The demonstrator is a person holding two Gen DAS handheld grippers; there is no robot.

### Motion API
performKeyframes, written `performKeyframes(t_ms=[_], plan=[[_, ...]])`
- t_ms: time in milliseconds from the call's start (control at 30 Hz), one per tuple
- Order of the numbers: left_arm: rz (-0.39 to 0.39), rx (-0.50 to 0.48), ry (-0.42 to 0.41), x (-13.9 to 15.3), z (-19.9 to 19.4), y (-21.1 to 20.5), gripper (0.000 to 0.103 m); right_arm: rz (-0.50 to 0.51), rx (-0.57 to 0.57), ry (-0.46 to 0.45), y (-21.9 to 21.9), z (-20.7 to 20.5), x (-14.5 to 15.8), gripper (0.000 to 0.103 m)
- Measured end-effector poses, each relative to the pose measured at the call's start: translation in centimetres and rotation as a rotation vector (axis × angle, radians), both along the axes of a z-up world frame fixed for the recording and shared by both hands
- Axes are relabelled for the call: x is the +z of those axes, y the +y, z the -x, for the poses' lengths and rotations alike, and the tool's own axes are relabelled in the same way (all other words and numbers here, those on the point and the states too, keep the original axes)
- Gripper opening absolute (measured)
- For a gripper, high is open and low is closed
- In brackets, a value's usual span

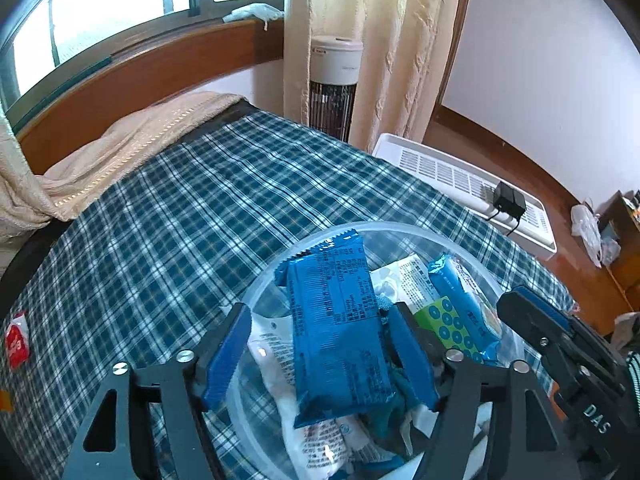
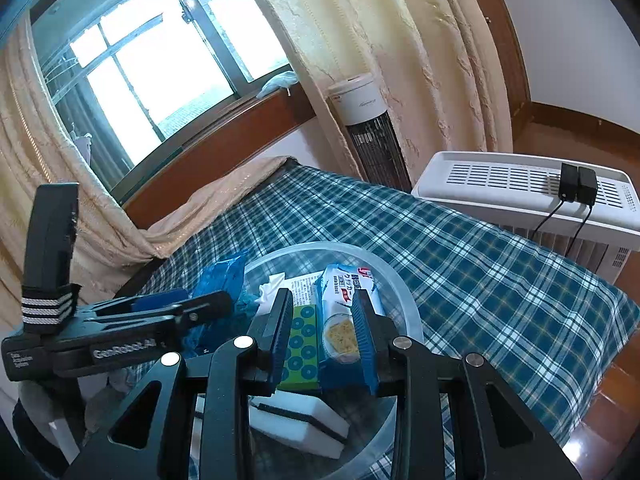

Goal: Organize objects
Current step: 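Lower the blue packet with the left gripper while the right lowers the green block into the bowl, then open both grippers in the bowl and withdraw them toward the remaining items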

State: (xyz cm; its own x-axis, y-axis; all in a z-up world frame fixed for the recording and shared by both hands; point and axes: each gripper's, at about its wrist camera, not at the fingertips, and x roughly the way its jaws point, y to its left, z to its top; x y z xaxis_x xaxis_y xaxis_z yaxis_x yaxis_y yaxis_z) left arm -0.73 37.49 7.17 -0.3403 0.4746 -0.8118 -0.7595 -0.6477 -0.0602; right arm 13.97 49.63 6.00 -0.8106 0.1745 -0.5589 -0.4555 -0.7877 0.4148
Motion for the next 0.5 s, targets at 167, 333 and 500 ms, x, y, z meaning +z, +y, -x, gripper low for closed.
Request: performKeyframes(t_ms=[167,333,500], plan=[[-0.034,0.024,0.015,1.2,0.1,-1.3,0.083,0.000,0.003,0.002,-0.2,-0.2,0.1,0.032],[-0.035,0.049,0.034,1.5,0.0,-2.2,0.084,-0.007,0.007,0.010,-0.5,-0.3,0.5,0.032],[-0.028,0.068,0.028,1.2,-0.2,-3.2,0.084,-0.012,0.017,0.015,-1.1,-0.3,0.9,0.032]])
